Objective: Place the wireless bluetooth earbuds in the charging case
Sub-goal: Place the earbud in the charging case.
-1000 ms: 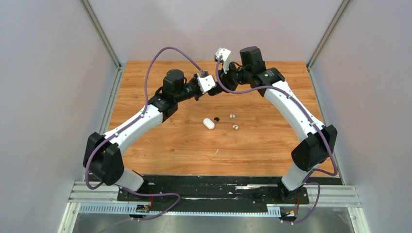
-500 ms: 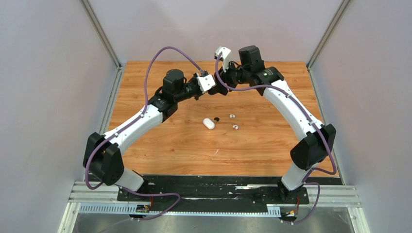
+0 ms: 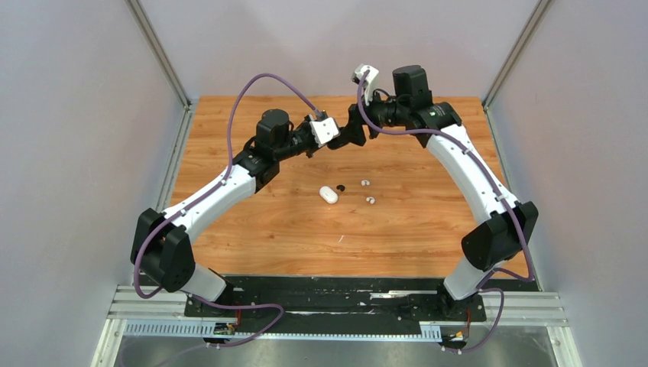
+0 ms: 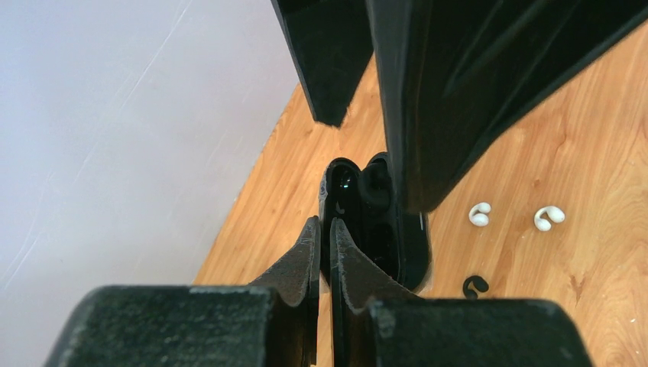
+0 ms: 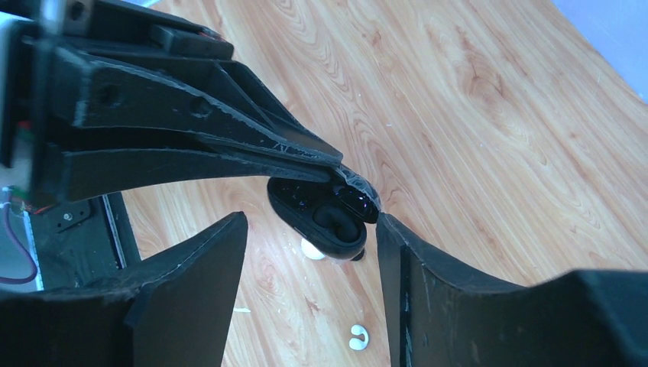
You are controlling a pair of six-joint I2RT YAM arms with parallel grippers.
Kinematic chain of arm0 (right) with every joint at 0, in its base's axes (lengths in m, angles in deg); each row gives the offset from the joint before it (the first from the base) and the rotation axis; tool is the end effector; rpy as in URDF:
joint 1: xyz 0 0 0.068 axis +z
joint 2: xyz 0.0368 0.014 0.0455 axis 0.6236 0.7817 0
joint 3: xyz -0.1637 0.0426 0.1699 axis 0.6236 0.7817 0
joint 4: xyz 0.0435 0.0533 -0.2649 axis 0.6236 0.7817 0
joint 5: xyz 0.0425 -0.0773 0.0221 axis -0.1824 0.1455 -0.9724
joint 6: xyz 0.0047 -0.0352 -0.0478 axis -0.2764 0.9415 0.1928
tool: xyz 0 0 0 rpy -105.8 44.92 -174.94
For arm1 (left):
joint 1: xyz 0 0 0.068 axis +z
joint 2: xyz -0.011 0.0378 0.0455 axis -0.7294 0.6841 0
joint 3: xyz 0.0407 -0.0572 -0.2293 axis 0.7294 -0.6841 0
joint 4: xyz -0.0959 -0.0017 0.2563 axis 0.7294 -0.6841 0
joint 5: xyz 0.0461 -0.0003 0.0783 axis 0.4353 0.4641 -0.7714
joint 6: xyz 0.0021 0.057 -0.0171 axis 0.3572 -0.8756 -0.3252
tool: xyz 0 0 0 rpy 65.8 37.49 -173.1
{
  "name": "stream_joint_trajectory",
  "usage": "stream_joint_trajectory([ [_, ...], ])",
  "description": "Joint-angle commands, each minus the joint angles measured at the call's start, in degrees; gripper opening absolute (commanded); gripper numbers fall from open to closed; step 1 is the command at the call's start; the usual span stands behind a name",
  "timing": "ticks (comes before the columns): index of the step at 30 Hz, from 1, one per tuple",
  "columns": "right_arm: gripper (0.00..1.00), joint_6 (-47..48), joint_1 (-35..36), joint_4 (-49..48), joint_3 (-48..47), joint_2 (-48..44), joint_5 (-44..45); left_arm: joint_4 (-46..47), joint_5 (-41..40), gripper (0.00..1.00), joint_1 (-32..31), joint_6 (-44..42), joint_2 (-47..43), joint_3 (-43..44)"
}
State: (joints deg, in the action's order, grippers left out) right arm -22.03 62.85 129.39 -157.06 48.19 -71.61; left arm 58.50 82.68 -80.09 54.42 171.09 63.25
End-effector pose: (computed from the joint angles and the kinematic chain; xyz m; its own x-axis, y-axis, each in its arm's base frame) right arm 0.3394 0.1820 0.3675 -0.3012 -0.3505 -0.8868 -0.8862 0.4462 0.1246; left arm 0.3041 -0.2201 0.3078 0.3035 0.3638 -0.8807 0.7862 0.4265 0.4472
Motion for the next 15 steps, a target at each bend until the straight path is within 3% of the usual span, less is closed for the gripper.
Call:
stream_joint_trajectory([
  [1,0.63,-3.7,-1.9,-4.8,0.1,-5.1,-4.7,2.7,0.3,0.00,-0.2,-0.7,-2.3,0.3],
  [15,0.67,-13.1,-7.5,-8.1,3.9,-0.8,-10.7,6.5,1.8,0.00,-0.2,-7.6,-2.9,-1.8],
])
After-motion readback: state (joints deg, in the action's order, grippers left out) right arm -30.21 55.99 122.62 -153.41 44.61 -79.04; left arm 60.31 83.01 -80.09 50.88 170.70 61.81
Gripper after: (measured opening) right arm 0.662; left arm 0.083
